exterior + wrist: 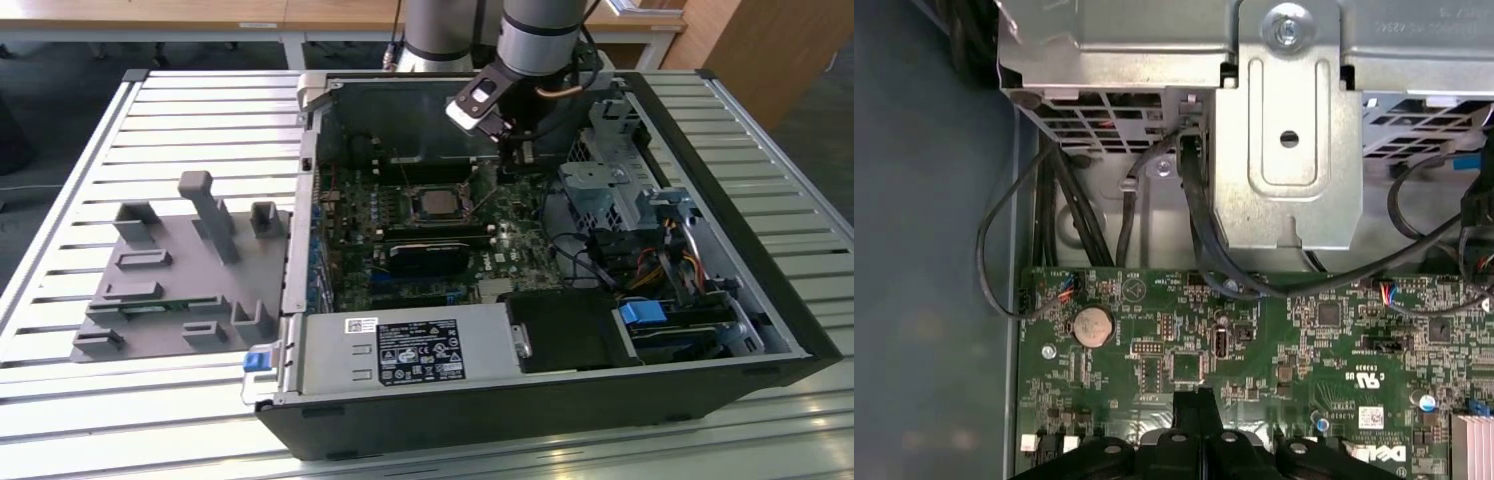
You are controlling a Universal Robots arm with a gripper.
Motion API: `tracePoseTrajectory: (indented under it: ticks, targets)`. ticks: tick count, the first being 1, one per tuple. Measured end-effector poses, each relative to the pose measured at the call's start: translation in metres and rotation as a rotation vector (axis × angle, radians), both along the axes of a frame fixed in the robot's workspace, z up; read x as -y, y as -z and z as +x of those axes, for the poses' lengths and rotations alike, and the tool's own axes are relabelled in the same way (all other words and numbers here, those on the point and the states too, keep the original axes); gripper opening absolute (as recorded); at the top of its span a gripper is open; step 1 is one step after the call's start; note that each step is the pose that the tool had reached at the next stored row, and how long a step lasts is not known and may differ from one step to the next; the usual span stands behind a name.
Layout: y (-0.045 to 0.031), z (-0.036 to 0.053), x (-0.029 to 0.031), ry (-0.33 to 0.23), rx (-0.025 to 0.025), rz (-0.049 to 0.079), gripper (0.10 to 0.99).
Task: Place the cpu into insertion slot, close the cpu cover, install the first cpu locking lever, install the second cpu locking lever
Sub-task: 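Close the cpu cover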
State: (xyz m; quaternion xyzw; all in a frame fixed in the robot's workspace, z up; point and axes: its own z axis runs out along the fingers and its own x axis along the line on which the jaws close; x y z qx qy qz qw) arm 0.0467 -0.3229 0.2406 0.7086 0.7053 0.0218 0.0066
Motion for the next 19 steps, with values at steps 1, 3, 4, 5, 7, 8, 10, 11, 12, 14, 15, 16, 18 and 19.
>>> tracePoseTrajectory:
  ticks: [1, 3, 4, 5, 7, 8, 10, 11, 12, 14, 15, 16, 18, 19]
  targets:
    - [0.0, -0.0009, 0.0, 0.0, 0.0, 0.0, 0.106]
    - [0.0001, -0.0027, 0.0, 0.0, 0.0, 0.0, 0.106]
    - [0.0001, -0.0036, 0.0, 0.0, 0.0, 0.0, 0.106]
    - [0.0001, -0.0044, 0.0, 0.0, 0.0, 0.0, 0.106]
    - [0.0001, -0.0059, 0.0, 0.0, 0.0, 0.0, 0.106]
    - [0.0001, -0.0067, 0.0, 0.0, 0.0, 0.0, 0.106]
    - [0.0001, -0.009, 0.0, 0.0, -0.0001, 0.0, 0.106]
    - [0.0002, -0.0105, 0.0, 0.0, 0.0, 0.0, 0.106]
    - [0.0002, -0.0119, 0.0, 0.0, -0.0001, 0.0, 0.106]
    - [0.0002, -0.015, 0.0, 0.0, 0.0, 0.0, 0.106]
    - [0.0003, -0.0167, 0.0, 0.0, 0.0, 0.0, 0.106]
    - [0.0003, -0.0185, 0.0, 0.0, 0.0, 0.0, 0.106]
    - [0.0004, -0.0218, 0.0, 0.0, 0.0, 0.0, 0.106]
    - [0.0004, -0.0231, 0.0, 0.0, 0.0, 0.0, 0.106]
